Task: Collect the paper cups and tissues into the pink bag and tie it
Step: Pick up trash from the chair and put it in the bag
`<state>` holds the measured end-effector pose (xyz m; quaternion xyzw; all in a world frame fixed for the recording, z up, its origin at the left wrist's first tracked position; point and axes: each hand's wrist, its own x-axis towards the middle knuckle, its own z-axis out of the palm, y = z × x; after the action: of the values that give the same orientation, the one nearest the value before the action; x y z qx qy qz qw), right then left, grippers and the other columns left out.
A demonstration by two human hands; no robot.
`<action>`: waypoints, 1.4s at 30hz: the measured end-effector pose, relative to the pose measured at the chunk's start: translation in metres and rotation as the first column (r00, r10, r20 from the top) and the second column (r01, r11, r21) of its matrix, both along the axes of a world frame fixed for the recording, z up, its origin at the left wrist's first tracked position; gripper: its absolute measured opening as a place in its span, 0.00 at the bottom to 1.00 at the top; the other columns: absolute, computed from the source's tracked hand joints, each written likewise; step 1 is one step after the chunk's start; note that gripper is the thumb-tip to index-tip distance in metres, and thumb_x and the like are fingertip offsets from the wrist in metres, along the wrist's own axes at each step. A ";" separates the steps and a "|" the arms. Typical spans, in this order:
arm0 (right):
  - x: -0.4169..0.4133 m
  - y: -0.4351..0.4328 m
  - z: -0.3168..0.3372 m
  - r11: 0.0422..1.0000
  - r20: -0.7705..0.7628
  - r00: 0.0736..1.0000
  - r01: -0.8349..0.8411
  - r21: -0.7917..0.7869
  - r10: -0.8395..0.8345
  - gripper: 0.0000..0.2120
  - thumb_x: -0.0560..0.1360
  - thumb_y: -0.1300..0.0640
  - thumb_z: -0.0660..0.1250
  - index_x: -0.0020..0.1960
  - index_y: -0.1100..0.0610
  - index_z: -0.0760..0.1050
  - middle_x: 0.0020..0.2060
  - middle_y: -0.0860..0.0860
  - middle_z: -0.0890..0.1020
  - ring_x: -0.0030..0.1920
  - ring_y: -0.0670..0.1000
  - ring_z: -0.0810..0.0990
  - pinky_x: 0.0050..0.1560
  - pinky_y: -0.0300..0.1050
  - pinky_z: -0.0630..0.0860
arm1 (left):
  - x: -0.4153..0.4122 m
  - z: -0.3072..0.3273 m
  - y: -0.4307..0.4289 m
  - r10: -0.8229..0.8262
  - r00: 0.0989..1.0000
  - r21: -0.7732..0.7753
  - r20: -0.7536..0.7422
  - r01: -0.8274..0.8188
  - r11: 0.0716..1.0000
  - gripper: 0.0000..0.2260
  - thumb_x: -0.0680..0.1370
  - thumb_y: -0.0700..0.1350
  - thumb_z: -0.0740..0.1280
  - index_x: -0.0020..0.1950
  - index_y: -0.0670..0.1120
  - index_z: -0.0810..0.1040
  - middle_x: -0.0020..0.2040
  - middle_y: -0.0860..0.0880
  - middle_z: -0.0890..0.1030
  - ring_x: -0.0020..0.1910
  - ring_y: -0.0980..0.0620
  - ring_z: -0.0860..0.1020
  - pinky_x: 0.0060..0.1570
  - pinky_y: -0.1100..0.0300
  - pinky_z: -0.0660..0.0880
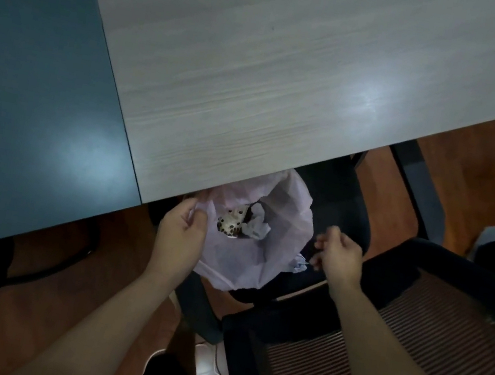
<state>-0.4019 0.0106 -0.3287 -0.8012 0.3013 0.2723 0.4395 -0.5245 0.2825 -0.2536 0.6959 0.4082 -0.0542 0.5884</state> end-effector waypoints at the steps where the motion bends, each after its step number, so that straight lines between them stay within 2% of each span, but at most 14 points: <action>1: -0.003 -0.004 -0.009 0.999 -0.059 0.998 -0.030 -0.016 0.029 0.15 0.85 0.53 0.64 0.48 0.63 0.81 0.45 0.62 0.87 0.32 0.56 0.85 0.33 0.50 0.81 | 0.000 -0.001 0.000 -0.002 1.000 -0.002 0.009 0.002 1.000 0.13 0.87 0.41 0.62 0.44 0.36 0.71 0.35 0.44 0.68 0.34 0.49 0.67 0.37 0.53 0.64; 3: -0.013 -0.009 -0.032 0.966 -0.184 0.954 -0.251 -0.057 0.237 0.10 0.84 0.56 0.68 0.59 0.62 0.81 0.56 0.64 0.87 0.50 0.63 0.88 0.48 0.57 0.86 | 0.000 -0.003 0.000 -0.007 1.000 -0.011 0.019 0.007 1.000 0.13 0.86 0.40 0.62 0.44 0.35 0.70 0.36 0.39 0.69 0.35 0.49 0.67 0.38 0.52 0.64; 4: -0.016 -0.009 -0.042 0.909 -0.250 0.891 -0.409 -0.075 0.380 0.14 0.84 0.55 0.70 0.66 0.61 0.80 0.61 0.62 0.85 0.59 0.64 0.86 0.57 0.56 0.84 | 0.000 -0.004 0.000 -0.011 1.000 -0.007 0.023 0.011 1.000 0.13 0.86 0.39 0.62 0.43 0.36 0.70 0.36 0.40 0.68 0.35 0.49 0.66 0.38 0.52 0.64; 8: -0.030 0.007 -0.070 0.560 -0.408 0.549 -0.822 -0.103 0.730 0.28 0.87 0.50 0.65 0.85 0.56 0.64 0.78 0.59 0.73 0.79 0.64 0.69 0.76 0.55 0.68 | 0.000 -0.005 -0.002 -0.036 0.998 -0.016 0.051 0.037 0.999 0.15 0.86 0.38 0.61 0.41 0.49 0.76 0.35 0.49 0.75 0.35 0.56 0.72 0.38 0.59 0.70; 11: -0.036 0.019 -0.087 0.637 -0.448 0.653 -0.742 -0.211 0.611 0.32 0.88 0.57 0.66 0.86 0.62 0.57 0.80 0.62 0.70 0.80 0.66 0.70 0.78 0.60 0.68 | -0.001 -0.003 -0.003 -0.048 0.996 -0.065 0.078 0.053 0.996 0.14 0.87 0.40 0.61 0.58 0.52 0.85 0.50 0.50 0.87 0.50 0.54 0.85 0.51 0.58 0.81; 14: -0.039 0.018 -0.092 0.601 -0.474 0.607 -0.777 -0.186 0.638 0.21 0.88 0.60 0.64 0.80 0.62 0.69 0.69 0.57 0.78 0.75 0.64 0.75 0.75 0.54 0.75 | 0.001 0.002 -0.004 -0.058 0.993 -0.127 0.102 0.071 0.989 0.16 0.89 0.41 0.60 0.69 0.55 0.84 0.63 0.58 0.87 0.64 0.59 0.84 0.63 0.62 0.82; 18: -0.027 0.011 -0.073 0.578 -0.443 0.607 -0.786 -0.218 0.659 0.10 0.87 0.62 0.62 0.65 0.58 0.78 0.67 0.58 0.82 0.66 0.59 0.82 0.64 0.49 0.80 | 0.000 0.007 -0.002 -0.096 0.986 -0.156 0.134 0.116 0.981 0.15 0.90 0.44 0.62 0.72 0.55 0.83 0.67 0.62 0.85 0.70 0.65 0.79 0.68 0.69 0.76; 23: -0.006 -0.002 -0.022 0.890 -0.201 0.937 -0.338 -0.306 0.286 0.23 0.84 0.49 0.69 0.69 0.66 0.72 0.64 0.66 0.81 0.62 0.68 0.82 0.50 0.47 0.71 | -0.001 0.018 -0.003 -0.153 0.977 -0.166 0.147 0.177 0.970 0.17 0.90 0.43 0.62 0.76 0.54 0.80 0.71 0.63 0.82 0.73 0.65 0.77 0.72 0.69 0.72; 26: 0.000 -0.011 0.017 0.948 -0.009 0.997 -0.078 -0.310 0.079 0.27 0.79 0.44 0.71 0.70 0.61 0.73 0.57 0.60 0.84 0.51 0.62 0.82 0.45 0.47 0.72 | 0.001 0.026 -0.005 -0.183 0.974 -0.161 0.134 0.203 0.966 0.19 0.90 0.41 0.60 0.78 0.53 0.78 0.73 0.62 0.81 0.74 0.65 0.76 0.75 0.65 0.72; 28: -0.003 -0.013 0.039 0.986 0.073 0.997 0.019 -0.163 -0.007 0.27 0.75 0.40 0.69 0.68 0.54 0.76 0.50 0.53 0.86 0.44 0.55 0.84 0.41 0.47 0.75 | 0.002 0.031 -0.006 -0.186 0.974 -0.151 0.125 0.204 0.967 0.19 0.89 0.40 0.60 0.78 0.53 0.78 0.73 0.61 0.81 0.74 0.65 0.76 0.75 0.65 0.72; 31: -0.021 -0.007 0.051 0.978 0.011 0.996 -0.089 0.187 0.088 0.14 0.77 0.44 0.72 0.59 0.49 0.82 0.41 0.53 0.87 0.33 0.48 0.82 0.34 0.46 0.76 | 0.003 0.040 -0.011 -0.195 0.971 -0.131 0.134 0.213 0.968 0.19 0.89 0.41 0.60 0.78 0.52 0.78 0.73 0.61 0.81 0.73 0.66 0.76 0.71 0.72 0.72; 33: -0.035 0.006 0.058 0.922 -0.042 0.964 -0.237 0.306 0.262 0.06 0.80 0.45 0.76 0.54 0.45 0.85 0.40 0.49 0.87 0.33 0.47 0.82 0.32 0.43 0.76 | 0.004 0.047 -0.015 -0.213 0.967 -0.133 0.139 0.232 0.964 0.18 0.90 0.42 0.60 0.78 0.52 0.79 0.72 0.61 0.81 0.73 0.66 0.76 0.71 0.71 0.72; 38: -0.056 0.037 0.069 0.854 0.060 0.879 -0.475 0.210 0.474 0.16 0.79 0.38 0.77 0.60 0.46 0.86 0.53 0.41 0.89 0.53 0.41 0.87 0.52 0.39 0.83 | 0.001 0.064 -0.016 -0.268 0.950 -0.121 0.162 0.289 0.950 0.18 0.89 0.42 0.61 0.76 0.54 0.80 0.71 0.64 0.81 0.73 0.67 0.76 0.71 0.72 0.72; 42: -0.049 0.036 0.085 0.955 0.172 0.940 -0.289 -0.068 0.296 0.09 0.84 0.48 0.73 0.55 0.54 0.83 0.46 0.46 0.86 0.49 0.50 0.87 0.44 0.41 0.77 | -0.003 0.086 -0.011 -0.281 0.942 -0.096 0.182 0.301 0.949 0.17 0.88 0.44 0.63 0.76 0.58 0.80 0.69 0.68 0.81 0.71 0.70 0.76 0.67 0.76 0.72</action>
<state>-0.4508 0.0462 -0.2439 -0.8673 0.1436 0.2546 0.4029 -0.5271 0.2719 -0.1671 0.7133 0.2463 -0.1074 0.6473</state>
